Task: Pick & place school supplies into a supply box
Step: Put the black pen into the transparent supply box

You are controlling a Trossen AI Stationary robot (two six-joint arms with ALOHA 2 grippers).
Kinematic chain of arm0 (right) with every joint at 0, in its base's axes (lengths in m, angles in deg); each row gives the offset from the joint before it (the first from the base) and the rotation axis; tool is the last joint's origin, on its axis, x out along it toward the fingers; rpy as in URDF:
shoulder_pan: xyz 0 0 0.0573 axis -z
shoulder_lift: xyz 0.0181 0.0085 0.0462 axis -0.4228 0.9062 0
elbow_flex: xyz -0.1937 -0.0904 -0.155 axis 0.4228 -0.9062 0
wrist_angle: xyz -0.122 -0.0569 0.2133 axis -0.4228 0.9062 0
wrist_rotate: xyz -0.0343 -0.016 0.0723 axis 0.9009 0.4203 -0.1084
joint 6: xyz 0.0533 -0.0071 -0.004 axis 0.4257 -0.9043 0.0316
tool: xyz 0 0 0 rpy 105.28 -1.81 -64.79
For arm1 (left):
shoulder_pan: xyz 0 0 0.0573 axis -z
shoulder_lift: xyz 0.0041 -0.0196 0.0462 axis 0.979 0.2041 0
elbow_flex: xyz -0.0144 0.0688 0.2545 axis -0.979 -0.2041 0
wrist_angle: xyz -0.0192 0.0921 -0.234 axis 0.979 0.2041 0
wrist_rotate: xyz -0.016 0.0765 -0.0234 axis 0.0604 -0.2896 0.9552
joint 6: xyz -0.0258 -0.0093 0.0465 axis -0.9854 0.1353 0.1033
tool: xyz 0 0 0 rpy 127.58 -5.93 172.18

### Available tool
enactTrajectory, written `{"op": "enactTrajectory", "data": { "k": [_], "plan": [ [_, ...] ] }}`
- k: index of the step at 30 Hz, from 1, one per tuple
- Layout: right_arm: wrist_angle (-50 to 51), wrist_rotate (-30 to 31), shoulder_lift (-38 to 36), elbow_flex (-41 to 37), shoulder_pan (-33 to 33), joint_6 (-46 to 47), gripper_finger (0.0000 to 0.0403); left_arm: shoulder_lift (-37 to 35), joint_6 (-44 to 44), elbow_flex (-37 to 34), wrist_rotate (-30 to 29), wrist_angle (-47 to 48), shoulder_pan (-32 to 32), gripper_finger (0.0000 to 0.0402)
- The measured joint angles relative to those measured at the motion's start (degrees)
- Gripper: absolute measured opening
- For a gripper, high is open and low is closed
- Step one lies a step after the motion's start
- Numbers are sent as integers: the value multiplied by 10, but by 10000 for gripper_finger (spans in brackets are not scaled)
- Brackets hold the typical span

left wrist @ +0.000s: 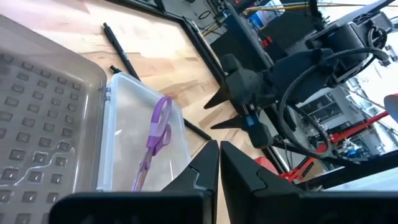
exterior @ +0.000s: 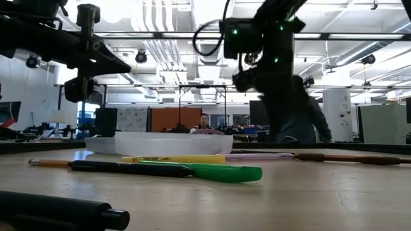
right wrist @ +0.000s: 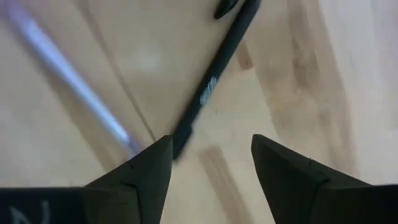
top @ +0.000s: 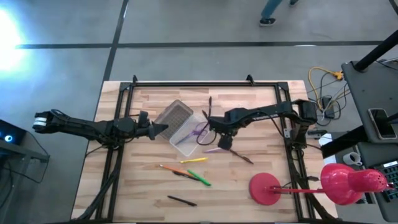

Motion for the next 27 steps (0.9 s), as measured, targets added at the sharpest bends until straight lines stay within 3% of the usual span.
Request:
{"op": "enactTrajectory", "data": {
  "k": [6,16,20,27],
  "plan": [
    [-60,54,16,-17,-1,122,201,0,0,0,0,3,0,0],
    [-81,82,64,-23,-10,117,178,0,0,0,0,5,0,0],
    [-90,83,65,-35,-11,93,141,0,0,0,0,6,0,0],
    [-104,36,62,-71,-2,90,41,0,0,0,0,6,0,0]
  ]
}}
